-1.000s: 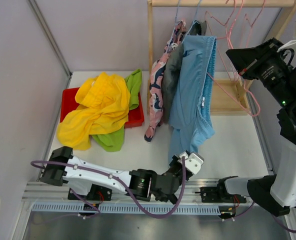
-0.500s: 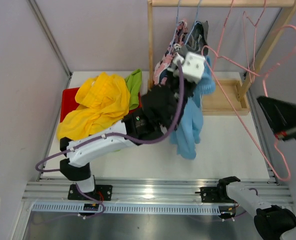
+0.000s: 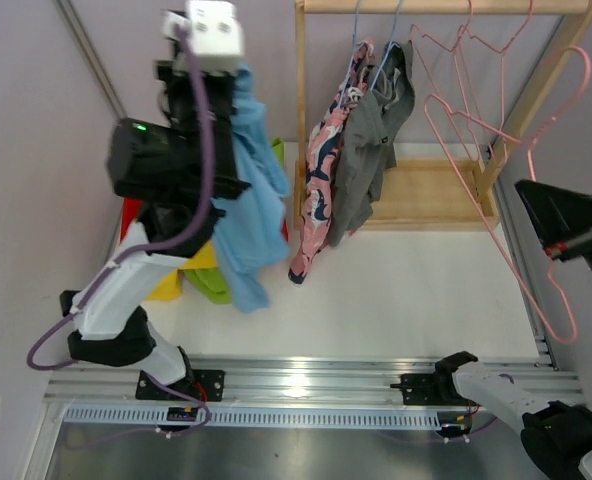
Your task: Remove the shorts from the hanger
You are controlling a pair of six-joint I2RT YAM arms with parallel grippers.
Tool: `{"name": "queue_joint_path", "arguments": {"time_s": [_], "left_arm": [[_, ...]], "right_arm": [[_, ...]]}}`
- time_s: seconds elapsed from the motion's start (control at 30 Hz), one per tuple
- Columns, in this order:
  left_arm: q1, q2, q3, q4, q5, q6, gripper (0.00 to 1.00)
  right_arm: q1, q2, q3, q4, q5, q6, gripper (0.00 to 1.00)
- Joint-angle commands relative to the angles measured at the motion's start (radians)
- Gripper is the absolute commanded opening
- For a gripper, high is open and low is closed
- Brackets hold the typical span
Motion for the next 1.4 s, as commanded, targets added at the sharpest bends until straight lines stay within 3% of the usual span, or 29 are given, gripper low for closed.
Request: {"name": "queue_joint_path", "arguments": {"time_s": [0.0, 0.17, 0.27, 0.37, 0.47, 0.5, 0.6, 0.67, 0.7, 0.8, 0.83, 0.93, 1.1, 1.23, 1.37], "left_arm": [[0.160, -0.099, 0.004, -0.020, -0.024, -0.014, 0.00], [0.448, -0.080, 0.005, -0.326, 0.149, -0.280, 0.00], [0.608, -0.020, 0.085, -0.523, 0.261, -0.516, 0.00], [0.761, 0.066, 0.146, -0.646, 0.416, -0.755, 0.00], [0.910, 0.146, 0.163, -0.743, 0.604, -0.903, 0.00], [0.935, 0.188, 0.157, -0.752, 0.685, -0.976, 0.00], [0.972, 0.220, 0.061, -0.751, 0.729, -1.046, 0.00], [0.972, 0.181, -0.053, -0.722, 0.750, -1.096, 0.00], [0.972, 0.152, -0.206, -0.663, 0.769, -1.110, 0.00], [0.970, 0.013, -0.353, -0.550, 0.859, -1.172, 0.03], [0.969, -0.063, -0.502, -0.518, 0.887, -1.184, 0.27], [0.961, -0.151, -0.686, -0.458, 0.971, -1.212, 0.99], [0.857, -0.340, -0.800, -0.506, 0.947, -1.201, 0.99], [0.751, -0.509, -0.915, -0.490, 0.918, -1.192, 0.99], [0.731, -0.609, -0.978, -0.541, 0.918, -1.199, 0.99]], "right_arm": [[0.019, 0.040, -0.058, 0.109, 0.090, -0.056, 0.00], [0.019, 0.080, -0.119, 0.197, 0.073, -0.072, 0.00], [0.019, 0.114, -0.131, 0.211, 0.088, -0.108, 0.00], [0.019, 0.129, -0.154, 0.226, 0.131, -0.154, 0.00], [0.019, 0.141, -0.181, 0.249, 0.151, -0.181, 0.00], [0.019, 0.146, -0.186, 0.251, 0.157, -0.183, 0.00], [0.019, 0.155, -0.209, 0.277, 0.168, -0.191, 0.00], [0.019, 0.158, -0.226, 0.297, 0.178, -0.194, 0.00], [0.019, 0.158, -0.232, 0.303, 0.180, -0.195, 0.00], [0.019, 0.167, -0.252, 0.323, 0.189, -0.195, 0.00], [0.017, 0.169, -0.258, 0.336, 0.188, -0.195, 0.00], [0.016, 0.192, -0.269, 0.364, 0.182, -0.197, 0.00], [-0.029, 0.287, -0.223, 0.398, 0.139, -0.218, 0.00], [-0.159, 0.379, -0.183, 0.468, 0.044, -0.180, 0.00], [-0.221, 0.508, -0.099, 0.481, 0.022, -0.172, 0.00]]}}
